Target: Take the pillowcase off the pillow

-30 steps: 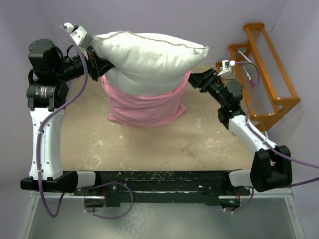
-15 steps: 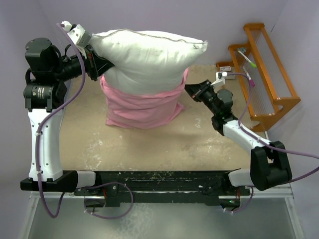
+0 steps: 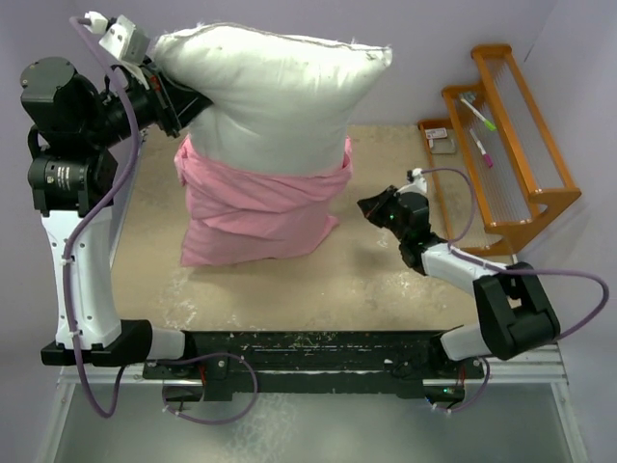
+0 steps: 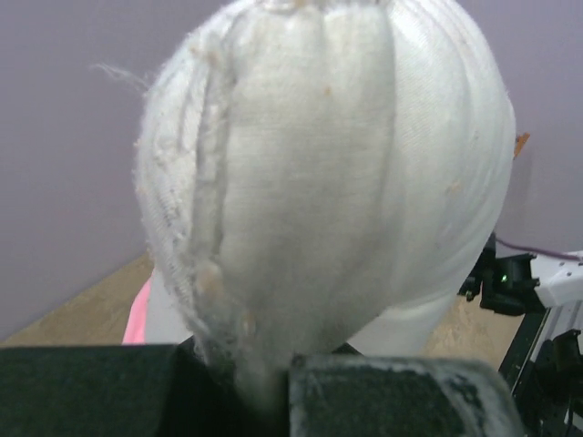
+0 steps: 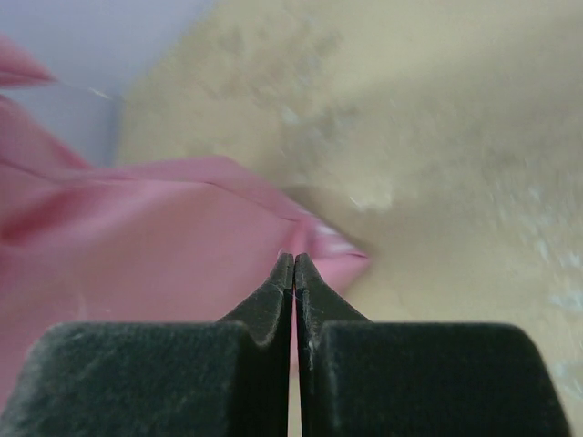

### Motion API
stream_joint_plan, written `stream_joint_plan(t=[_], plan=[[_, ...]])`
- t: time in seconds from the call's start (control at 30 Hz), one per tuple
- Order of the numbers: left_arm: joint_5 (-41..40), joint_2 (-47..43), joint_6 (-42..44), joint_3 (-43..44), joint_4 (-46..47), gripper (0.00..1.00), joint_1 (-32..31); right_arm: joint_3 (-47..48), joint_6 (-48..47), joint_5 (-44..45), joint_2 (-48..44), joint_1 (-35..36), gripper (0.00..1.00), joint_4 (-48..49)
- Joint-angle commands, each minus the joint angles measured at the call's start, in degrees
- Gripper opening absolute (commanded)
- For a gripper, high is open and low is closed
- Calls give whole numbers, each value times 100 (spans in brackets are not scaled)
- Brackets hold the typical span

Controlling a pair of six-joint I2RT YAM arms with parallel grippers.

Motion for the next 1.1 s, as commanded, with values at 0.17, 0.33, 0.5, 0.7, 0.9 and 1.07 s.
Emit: stream_joint_plan(t=[0.17,0.33,0.5,0.7,0.9,1.07], plan=[[-171,211,-862,1071,1434,0,45,0,-936,988,-678,620,0,-855],[461,86,-214,472,1119,0,42,1553,-2653,824,-2048,620,39,-1720],[1130,53,346,-41,652,0,26,4108,-3892,-843,-1903,713,63,-2576],[1300,181,961,-177,-113,0,-397,6168,-4911,-2078,-893,1365,75,-3588],[879,311,1702,-187,-883,0,-1167,7663,-5535,-2258,146,1958,85,-4898],[754,306,2108,-184,-1201,0,-1328,8084,-6032,-2121,557,2180,88,-5701]])
